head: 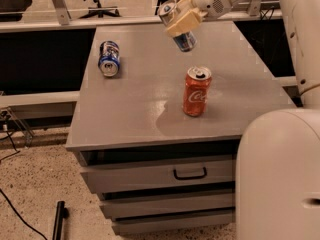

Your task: Knock redbull can over

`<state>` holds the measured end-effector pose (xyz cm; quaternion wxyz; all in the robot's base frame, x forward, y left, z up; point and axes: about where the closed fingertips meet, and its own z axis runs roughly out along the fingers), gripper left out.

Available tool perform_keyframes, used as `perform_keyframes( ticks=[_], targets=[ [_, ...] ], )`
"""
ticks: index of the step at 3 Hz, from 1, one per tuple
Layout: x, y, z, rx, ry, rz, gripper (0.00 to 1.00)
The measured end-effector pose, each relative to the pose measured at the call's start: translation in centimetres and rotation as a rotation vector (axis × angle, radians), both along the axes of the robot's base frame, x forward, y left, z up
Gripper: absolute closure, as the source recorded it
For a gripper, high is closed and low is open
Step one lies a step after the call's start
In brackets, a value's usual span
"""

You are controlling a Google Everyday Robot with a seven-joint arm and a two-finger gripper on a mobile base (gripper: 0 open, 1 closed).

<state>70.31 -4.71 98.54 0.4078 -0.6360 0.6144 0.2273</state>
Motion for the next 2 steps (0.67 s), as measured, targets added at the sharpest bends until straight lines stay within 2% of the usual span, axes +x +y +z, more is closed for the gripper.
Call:
perform_keyframes(
  ticks=[1, 2],
  targets=[
    [0.4, -3.5, 0.0, -0.199, -0.068, -0.066, 0.99],
    [0.5, -6.3, -0.7, -0.366, -0.113, -0.091, 0.99]
  ],
)
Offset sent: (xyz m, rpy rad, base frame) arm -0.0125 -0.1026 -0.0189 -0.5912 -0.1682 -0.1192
